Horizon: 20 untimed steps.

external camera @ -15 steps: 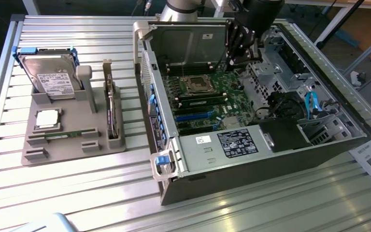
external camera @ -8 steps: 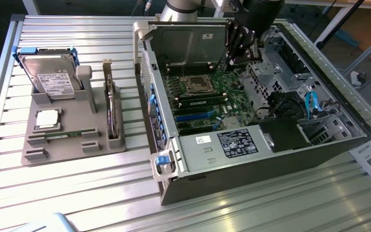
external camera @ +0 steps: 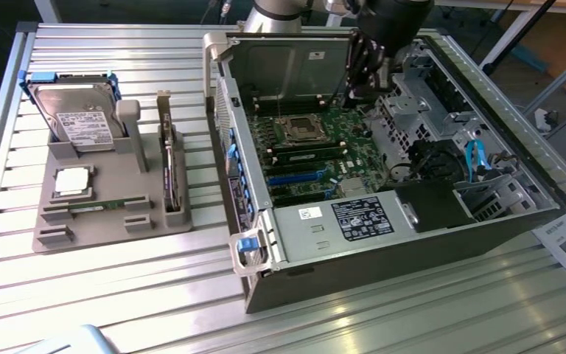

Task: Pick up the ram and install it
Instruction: 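Press down the ram until it locks into place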

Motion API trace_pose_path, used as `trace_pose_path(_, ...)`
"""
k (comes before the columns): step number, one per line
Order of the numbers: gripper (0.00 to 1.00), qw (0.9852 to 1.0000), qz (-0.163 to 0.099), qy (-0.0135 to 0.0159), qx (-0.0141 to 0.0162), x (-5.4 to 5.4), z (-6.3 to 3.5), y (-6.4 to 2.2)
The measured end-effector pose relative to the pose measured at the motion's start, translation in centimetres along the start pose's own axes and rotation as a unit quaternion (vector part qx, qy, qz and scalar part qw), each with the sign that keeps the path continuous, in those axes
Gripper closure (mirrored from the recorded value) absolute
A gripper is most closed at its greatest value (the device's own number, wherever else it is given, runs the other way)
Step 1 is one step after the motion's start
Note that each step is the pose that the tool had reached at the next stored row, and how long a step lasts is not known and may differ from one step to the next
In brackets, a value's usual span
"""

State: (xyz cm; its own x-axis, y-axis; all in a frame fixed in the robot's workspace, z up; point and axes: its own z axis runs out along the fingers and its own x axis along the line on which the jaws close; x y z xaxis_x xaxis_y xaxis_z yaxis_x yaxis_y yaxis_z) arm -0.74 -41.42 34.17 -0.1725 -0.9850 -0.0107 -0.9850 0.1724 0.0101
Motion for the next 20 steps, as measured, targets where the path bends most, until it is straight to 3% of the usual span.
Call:
trace_pose_path(6,0.90,0.9985,0.055,-0.0006,0.0006,0.00,0.00,0.00)
trace_pose_path(8,0.90,0.9973,0.074,-0.0007,0.0008,0.00,0.00,0.00)
trace_pose_path(11,0.90,0.9943,0.107,-0.0011,0.0011,0.00,0.00,0.00)
trace_pose_path(15,0.90,0.9899,0.142,-0.0016,0.0020,0.00,0.00,0.00)
trace_pose_path(18,0.90,0.9850,0.172,-0.0021,0.0029,-0.01,-0.05,0.00)
trace_pose_path(20,0.90,0.9795,0.201,-0.0025,0.0037,-0.01,-0.10,0.01)
